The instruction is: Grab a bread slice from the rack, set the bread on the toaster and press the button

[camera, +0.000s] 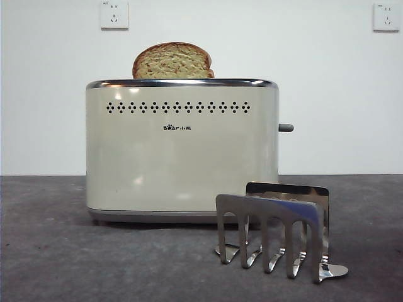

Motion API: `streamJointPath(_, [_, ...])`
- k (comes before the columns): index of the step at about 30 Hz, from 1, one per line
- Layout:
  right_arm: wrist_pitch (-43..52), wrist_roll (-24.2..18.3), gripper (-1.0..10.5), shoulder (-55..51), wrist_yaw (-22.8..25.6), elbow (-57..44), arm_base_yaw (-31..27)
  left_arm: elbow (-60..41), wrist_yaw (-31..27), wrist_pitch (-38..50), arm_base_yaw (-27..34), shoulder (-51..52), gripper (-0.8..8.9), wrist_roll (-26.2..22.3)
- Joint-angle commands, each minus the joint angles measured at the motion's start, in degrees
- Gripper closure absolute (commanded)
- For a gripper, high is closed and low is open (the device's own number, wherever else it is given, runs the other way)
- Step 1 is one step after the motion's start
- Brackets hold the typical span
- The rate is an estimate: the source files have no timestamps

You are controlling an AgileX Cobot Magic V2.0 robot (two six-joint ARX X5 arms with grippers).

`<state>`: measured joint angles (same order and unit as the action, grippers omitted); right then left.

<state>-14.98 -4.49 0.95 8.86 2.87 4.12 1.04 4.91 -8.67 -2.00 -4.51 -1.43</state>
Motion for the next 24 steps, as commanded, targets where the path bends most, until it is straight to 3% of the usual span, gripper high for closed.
streamJointPath(1, [2.84,-0.31,9.5,-0.20,-0.87,-1.11,0.00,-0.57,0.02,0.07,0.22,-0.24,8.15,0.33])
streamJointPath(9, [4.63,-0.13,9.5,-0.50,-2.03,-2.05,0.02,-0.57,0.02,0.09,0.20,-1.16,8.15,0.33])
streamJointPath(14, [4.24,-0.66,9.5,-0.50,-7.48,-2.05,0.02,-0.57,0.02,0.09,0.20,-1.27,8.15,0.33])
streamJointPath(24, [4.31,-0.70,9.5,-0.44,-6.78,-2.05,0.02,-0.57,0.02,0.09,0.20,-1.27,8.15,0.33])
